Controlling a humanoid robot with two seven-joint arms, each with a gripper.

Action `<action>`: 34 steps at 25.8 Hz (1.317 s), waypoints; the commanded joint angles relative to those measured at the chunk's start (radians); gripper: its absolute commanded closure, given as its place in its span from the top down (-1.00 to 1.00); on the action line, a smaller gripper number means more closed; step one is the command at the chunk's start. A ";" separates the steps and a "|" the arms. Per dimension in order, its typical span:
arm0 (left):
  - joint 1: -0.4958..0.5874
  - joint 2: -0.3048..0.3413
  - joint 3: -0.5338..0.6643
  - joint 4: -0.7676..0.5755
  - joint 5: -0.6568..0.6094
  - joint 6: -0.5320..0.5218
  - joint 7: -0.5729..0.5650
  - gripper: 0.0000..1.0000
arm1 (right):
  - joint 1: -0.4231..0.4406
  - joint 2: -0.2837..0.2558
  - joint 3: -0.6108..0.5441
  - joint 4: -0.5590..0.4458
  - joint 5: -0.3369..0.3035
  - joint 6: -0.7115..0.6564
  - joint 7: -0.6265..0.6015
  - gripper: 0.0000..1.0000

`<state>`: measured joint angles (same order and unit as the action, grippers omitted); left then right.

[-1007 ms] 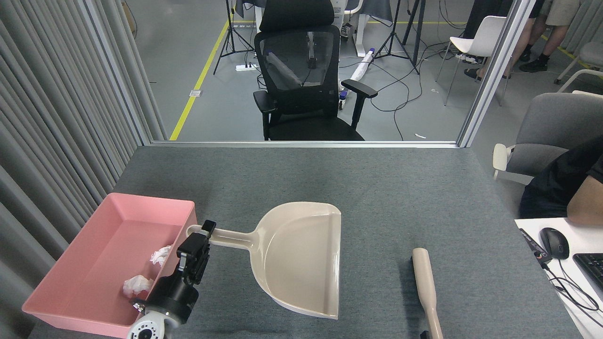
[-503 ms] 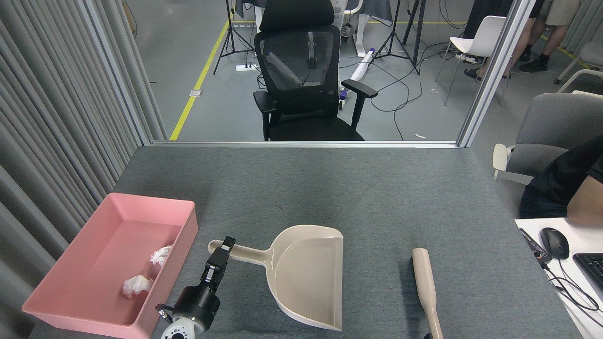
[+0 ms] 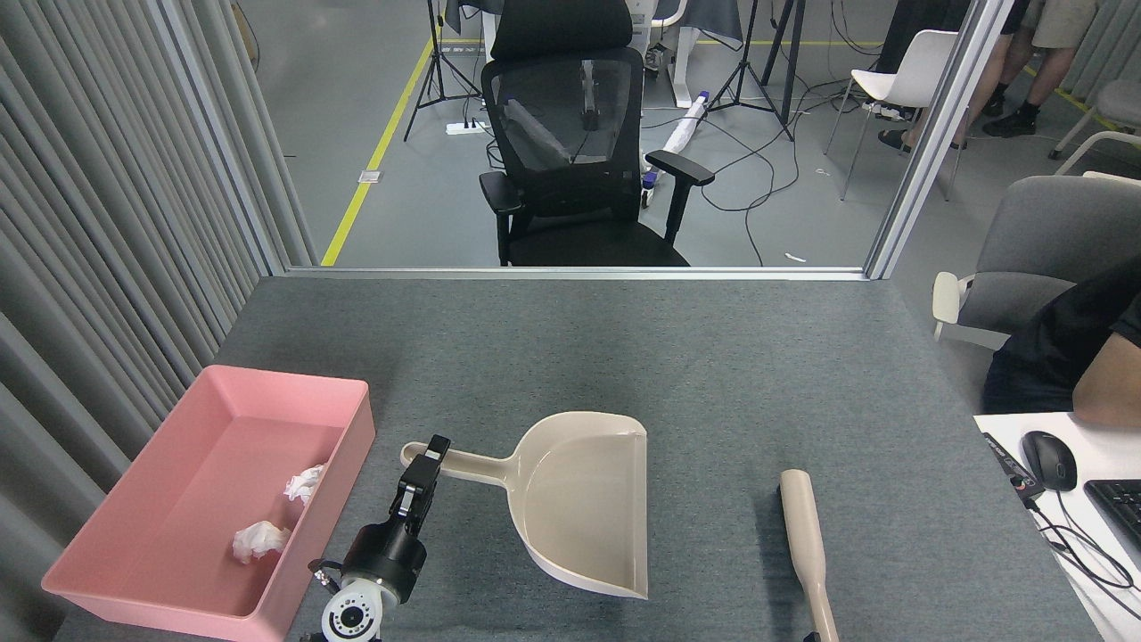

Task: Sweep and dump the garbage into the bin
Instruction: 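Open the left gripper and release the dustpan handle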

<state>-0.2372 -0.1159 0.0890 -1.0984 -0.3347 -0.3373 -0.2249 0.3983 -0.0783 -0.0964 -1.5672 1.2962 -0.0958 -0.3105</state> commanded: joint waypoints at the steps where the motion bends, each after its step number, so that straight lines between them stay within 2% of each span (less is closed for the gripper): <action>1: -0.036 0.004 0.008 0.055 -0.021 -0.011 0.012 -1.00 | 0.001 0.000 0.000 0.001 0.000 0.001 0.001 0.98; 10: -0.093 0.005 0.015 0.183 -0.021 -0.054 0.032 -1.00 | 0.001 0.000 -0.003 -0.001 0.000 0.001 -0.001 0.98; 16: -0.112 0.008 0.047 0.232 -0.020 -0.057 0.033 -0.72 | 0.004 0.000 -0.005 -0.001 0.000 0.001 -0.001 0.98; 20: -0.123 0.013 0.049 0.247 -0.021 -0.057 0.035 -0.39 | 0.004 -0.002 -0.005 -0.001 0.000 0.001 -0.001 0.98; 22: -0.125 0.015 0.049 0.247 -0.021 -0.054 0.036 -0.15 | 0.005 -0.003 -0.005 -0.001 0.000 0.001 -0.001 0.98; 24: -0.125 0.016 0.047 0.247 -0.021 -0.049 0.045 -0.07 | 0.005 -0.003 -0.005 -0.001 0.000 0.001 -0.001 0.98; 26: -0.123 0.022 0.046 0.247 -0.024 -0.043 0.053 0.29 | 0.005 -0.003 -0.005 -0.001 0.000 0.001 -0.001 0.98; 28: -0.120 0.022 0.044 0.247 -0.043 -0.042 0.055 0.45 | 0.005 -0.003 -0.005 -0.001 0.000 0.001 -0.001 0.98; 30: -0.116 0.027 0.044 0.247 -0.073 -0.040 0.055 0.74 | 0.005 -0.003 -0.005 -0.001 0.000 0.001 -0.001 0.98; 32: -0.113 0.028 0.046 0.244 -0.095 -0.040 0.055 0.86 | 0.005 -0.003 -0.003 -0.001 0.000 0.001 -0.001 0.98; 34: -0.111 0.028 0.046 0.244 -0.095 -0.037 0.055 0.88 | 0.005 -0.003 -0.003 -0.001 0.000 0.001 -0.001 0.98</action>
<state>-0.3514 -0.0893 0.1341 -0.8529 -0.4146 -0.3788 -0.1707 0.4034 -0.0813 -0.1004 -1.5677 1.2961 -0.0948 -0.3115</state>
